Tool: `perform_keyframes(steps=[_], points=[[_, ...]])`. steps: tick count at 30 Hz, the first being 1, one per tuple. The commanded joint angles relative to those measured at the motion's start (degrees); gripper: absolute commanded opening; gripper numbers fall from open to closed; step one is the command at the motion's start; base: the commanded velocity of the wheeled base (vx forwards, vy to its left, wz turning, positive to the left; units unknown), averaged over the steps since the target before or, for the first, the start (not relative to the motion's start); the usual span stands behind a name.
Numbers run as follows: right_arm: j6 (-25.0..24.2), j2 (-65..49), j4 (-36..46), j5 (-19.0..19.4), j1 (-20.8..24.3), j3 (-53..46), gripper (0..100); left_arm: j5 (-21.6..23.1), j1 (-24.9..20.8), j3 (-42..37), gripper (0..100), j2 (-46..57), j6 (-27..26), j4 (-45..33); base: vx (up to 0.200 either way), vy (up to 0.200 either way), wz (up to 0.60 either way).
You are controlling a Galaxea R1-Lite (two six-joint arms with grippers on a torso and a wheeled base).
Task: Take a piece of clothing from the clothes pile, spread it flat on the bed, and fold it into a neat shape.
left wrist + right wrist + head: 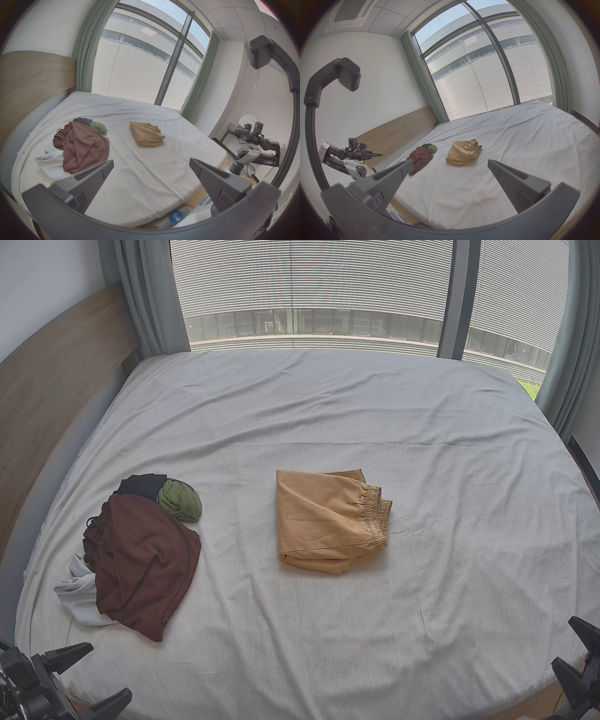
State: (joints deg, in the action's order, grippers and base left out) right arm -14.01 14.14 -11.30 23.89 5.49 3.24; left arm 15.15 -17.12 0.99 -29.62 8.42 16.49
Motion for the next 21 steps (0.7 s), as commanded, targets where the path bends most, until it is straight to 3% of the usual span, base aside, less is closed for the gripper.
perform_keyframes(steps=[1, 4, 5, 6, 8, 10, 13, 16, 19, 21], points=[[1.09, -9.31, 3.13, -0.08, -1.35, -3.07, 100, -1.35, 0.42, -0.9, 100, 15.74, 0.37, -8.94, 0.0, 0.0, 0.0], [1.09, -9.66, 4.01, -2.18, -1.88, -3.24, 100, -3.11, 1.3, -0.99, 100, 17.67, 0.45, -10.87, 0.0, 0.0, 0.0], [1.53, -11.06, 7.96, -4.38, -6.28, -2.89, 100, -4.25, 3.67, -0.99, 100, 20.13, 1.6, -12.71, 0.0, 0.0, 0.0], [1.88, -11.5, 9.37, -5.08, -7.07, -2.63, 100, -4.43, 4.46, -0.99, 100, 20.92, 2.39, -12.89, 0.0, 0.0, 0.0], [3.37, -11.86, 9.72, -7.63, -6.63, -2.63, 100, -4.52, 5.34, -0.99, 100, 21.71, 2.83, -12.89, 0.0, 0.0, 0.0], [7.59, -13.53, 8.66, -16.25, -5.49, -2.8, 100, -5.31, 8.24, -0.99, 100, 23.3, 3.0, -12.89, 0.0, 0.0, 0.0], [13.66, -13.79, 9.02, -22.05, -5.4, -2.72, 100, -7.33, 12.11, -0.99, 100, 24.26, 2.74, -12.8, 0.0, 0.0, 0.0], [13.74, -13.61, 9.98, -27.32, -5.49, -2.45, 100, -13.04, 13.34, -0.99, 100, 24.35, 3.27, -12.71, 0.0, 0.0, 0.0], [13.74, -13.61, 10.51, -28.2, -5.49, -2.28, 100, -13.75, 18.52, -0.99, 100, 28.22, 1.86, -12.8, 0.0, 0.0, 0.0], [14.53, -13.61, 10.86, -28.11, -5.4, -2.1, 100, -14.98, 17.56, -0.99, 100, 28.22, -0.25, -12.8, 0.0, 0.0, 0.0]])
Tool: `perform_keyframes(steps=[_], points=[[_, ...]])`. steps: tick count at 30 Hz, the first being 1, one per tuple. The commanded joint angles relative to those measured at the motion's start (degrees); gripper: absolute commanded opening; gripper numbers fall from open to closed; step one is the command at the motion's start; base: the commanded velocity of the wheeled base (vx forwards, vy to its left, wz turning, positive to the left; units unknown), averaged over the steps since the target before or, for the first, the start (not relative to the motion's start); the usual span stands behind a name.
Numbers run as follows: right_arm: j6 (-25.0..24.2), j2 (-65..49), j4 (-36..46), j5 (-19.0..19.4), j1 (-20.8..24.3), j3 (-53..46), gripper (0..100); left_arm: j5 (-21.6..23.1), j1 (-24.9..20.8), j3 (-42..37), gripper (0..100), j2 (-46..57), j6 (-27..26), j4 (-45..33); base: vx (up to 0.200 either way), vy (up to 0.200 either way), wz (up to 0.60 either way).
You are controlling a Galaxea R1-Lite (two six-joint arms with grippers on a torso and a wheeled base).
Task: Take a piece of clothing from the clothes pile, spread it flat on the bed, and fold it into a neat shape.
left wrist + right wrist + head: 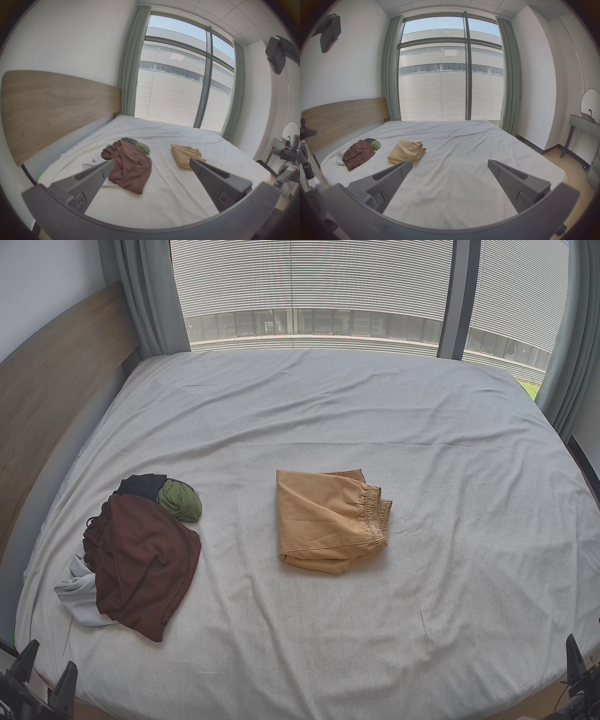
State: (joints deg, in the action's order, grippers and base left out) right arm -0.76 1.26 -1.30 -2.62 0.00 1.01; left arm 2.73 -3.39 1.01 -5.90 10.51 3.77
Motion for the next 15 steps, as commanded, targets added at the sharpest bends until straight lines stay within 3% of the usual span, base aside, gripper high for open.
perform_keyframes(steps=[1, 4, 6, 11, 15], points=[[1.37, -0.73, 0.78, -1.6, 0.09, 0.13, 100, -2.55, 3.83, -1.01, 100, 4.49, -2.25, -0.08, 0.0, 0.0, 0.0], [0.49, -0.82, -1.07, -1.07, 0.18, -0.92, 100, -3.43, 3.83, -1.01, 100, 4.58, -2.77, -0.08, 0.0, 0.0, 0.0], [0.4, -0.9, 0.16, 0.95, 0.18, -1.01, 100, -3.35, 3.56, -1.01, 100, 5.29, -5.76, -0.16, 0.0, 0.0, 0.0], [0.93, -0.82, 1.48, 1.57, 0.0, -1.01, 100, -3.08, 3.56, -1.01, 100, 5.46, -10.16, -0.34, 0.0, 0.0, 0.0], [0.4, -0.9, 1.3, 1.3, 0.26, -1.01, 100, 5.09, 3.48, -0.84, 100, 5.46, -11.91, -1.48, 0.0, 0.0, 0.0]])
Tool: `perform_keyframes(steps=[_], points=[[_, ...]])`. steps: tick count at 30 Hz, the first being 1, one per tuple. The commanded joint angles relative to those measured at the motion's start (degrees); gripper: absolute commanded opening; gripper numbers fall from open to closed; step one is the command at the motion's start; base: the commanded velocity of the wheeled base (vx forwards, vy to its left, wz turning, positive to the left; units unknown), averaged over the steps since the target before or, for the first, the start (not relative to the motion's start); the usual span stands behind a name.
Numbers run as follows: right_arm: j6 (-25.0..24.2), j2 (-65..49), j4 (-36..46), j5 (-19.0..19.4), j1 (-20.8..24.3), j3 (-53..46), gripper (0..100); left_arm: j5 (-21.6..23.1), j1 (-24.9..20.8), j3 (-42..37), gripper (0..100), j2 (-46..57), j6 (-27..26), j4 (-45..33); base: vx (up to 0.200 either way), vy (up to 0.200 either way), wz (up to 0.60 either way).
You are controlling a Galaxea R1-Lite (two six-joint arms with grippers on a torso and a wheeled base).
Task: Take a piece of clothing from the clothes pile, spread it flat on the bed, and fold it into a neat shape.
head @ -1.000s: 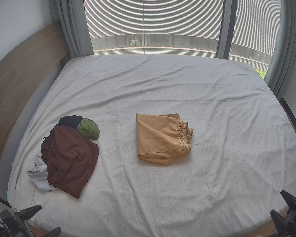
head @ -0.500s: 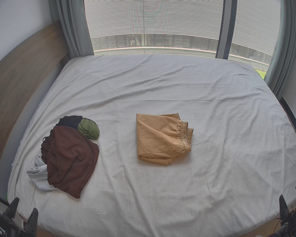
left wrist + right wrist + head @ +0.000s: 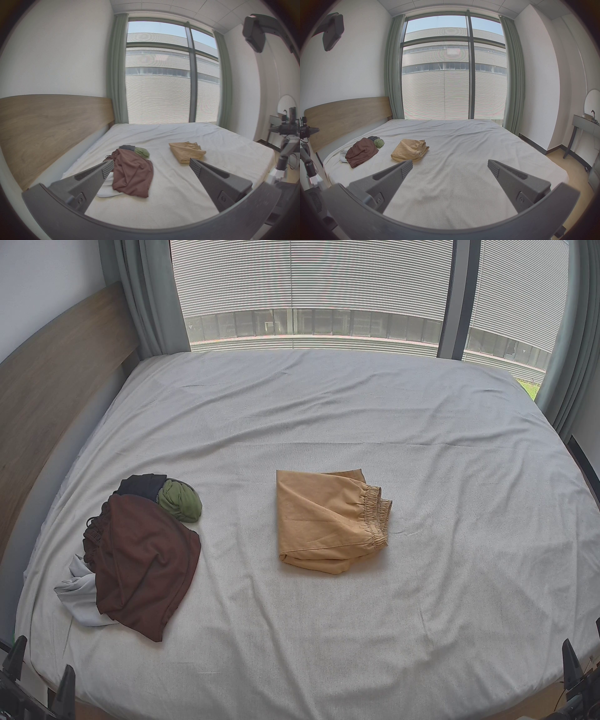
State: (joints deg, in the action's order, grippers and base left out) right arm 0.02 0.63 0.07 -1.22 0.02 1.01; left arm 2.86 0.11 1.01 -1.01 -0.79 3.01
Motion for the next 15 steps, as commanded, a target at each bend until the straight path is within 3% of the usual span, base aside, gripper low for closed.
perform_keyframes(steps=[1, 2, 6, 15], points=[[-0.46, -0.28, -0.07, -0.1, 0.24, -1.01, 100, 5.05, -0.02, -0.66, 100, 0.57, -0.79, -0.73, 0.0, 0.0, 0.0], [-0.46, -0.28, -0.07, -0.1, 0.24, -1.01, 100, 5.05, -0.02, -0.66, 100, 0.57, -0.79, -0.73, 0.0, 0.0, 0.0], [-0.29, -0.19, 0.01, -0.1, 0.15, -1.01, 100, -5.59, 0.07, -1.01, 100, 0.75, -0.09, -2.57, 0.0, 0.0, 0.0], [0.5, -0.19, 0.01, 1.48, 0.15, -1.01, 100, -3.92, -0.29, -1.01, 100, 0.75, 0.18, -3.27, 0.0, 0.0, 0.0]])
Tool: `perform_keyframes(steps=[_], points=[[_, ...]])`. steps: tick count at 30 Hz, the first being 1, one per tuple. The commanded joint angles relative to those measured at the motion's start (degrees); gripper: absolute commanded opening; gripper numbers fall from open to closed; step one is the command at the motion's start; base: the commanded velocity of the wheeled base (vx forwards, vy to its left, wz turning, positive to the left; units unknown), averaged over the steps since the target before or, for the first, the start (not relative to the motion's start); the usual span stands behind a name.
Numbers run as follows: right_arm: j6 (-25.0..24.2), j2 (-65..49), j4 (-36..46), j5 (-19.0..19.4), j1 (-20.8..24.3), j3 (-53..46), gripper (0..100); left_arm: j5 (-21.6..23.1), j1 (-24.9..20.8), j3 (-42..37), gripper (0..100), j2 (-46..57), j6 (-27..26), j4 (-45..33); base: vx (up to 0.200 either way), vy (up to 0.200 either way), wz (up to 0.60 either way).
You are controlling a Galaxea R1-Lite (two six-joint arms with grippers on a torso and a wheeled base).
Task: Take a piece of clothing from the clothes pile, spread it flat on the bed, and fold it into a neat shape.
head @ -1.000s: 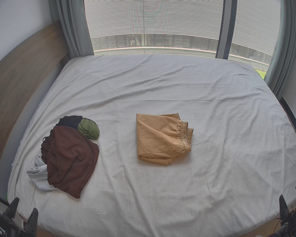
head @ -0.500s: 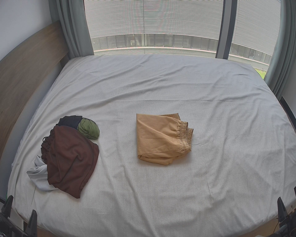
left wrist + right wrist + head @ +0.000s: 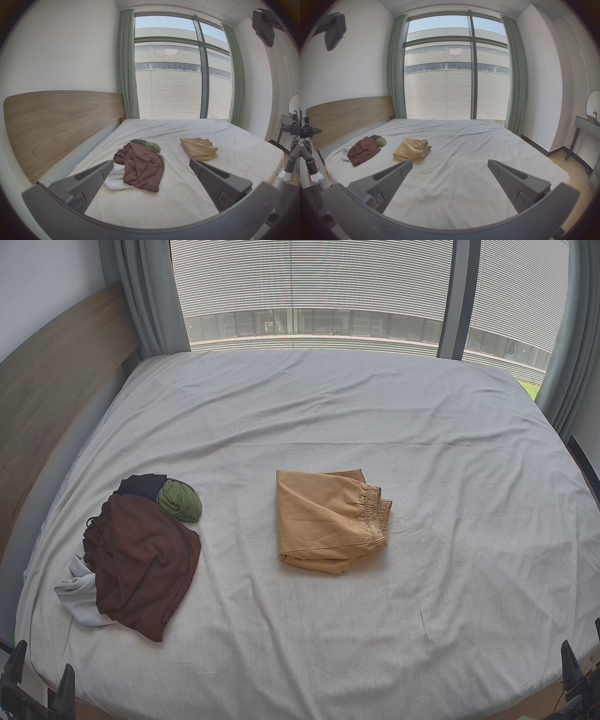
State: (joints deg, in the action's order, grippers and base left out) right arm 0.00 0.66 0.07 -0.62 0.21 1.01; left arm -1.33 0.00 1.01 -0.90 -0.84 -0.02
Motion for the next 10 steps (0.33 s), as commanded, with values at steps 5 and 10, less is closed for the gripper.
perform_keyframes(steps=[5, 10], points=[[0.88, -0.22, 0.01, 1.24, -0.03, -1.01, 100, 0.27, 0.0, -1.01, 100, 0.73, 0.14, -0.24, 0.0, 0.0, 0.0], [0.97, -0.22, 0.1, 1.24, -0.03, -1.01, 100, 0.36, 0.0, -1.01, 100, 0.73, 0.05, -0.24, 0.0, 0.0, 0.0]])
